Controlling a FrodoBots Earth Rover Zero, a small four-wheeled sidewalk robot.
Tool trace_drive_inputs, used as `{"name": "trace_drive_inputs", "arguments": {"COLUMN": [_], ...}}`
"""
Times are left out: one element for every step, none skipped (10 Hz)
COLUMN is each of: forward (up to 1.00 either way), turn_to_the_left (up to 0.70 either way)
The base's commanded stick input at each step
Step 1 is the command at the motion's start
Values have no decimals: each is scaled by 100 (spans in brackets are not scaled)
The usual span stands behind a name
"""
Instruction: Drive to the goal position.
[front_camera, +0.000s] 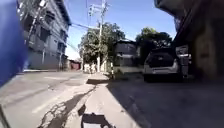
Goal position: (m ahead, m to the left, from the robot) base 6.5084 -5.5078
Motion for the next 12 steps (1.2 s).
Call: {"name": "trace_drive_inputs", "arguments": {"forward": [84, 84, 84, 84, 84, 84, 84, 84, 84, 85, 86, 87], "turn_to_the_left": [-1, -1, -1, -1, -1, -1, 5, 19, 30, 32, 33, 34]}}
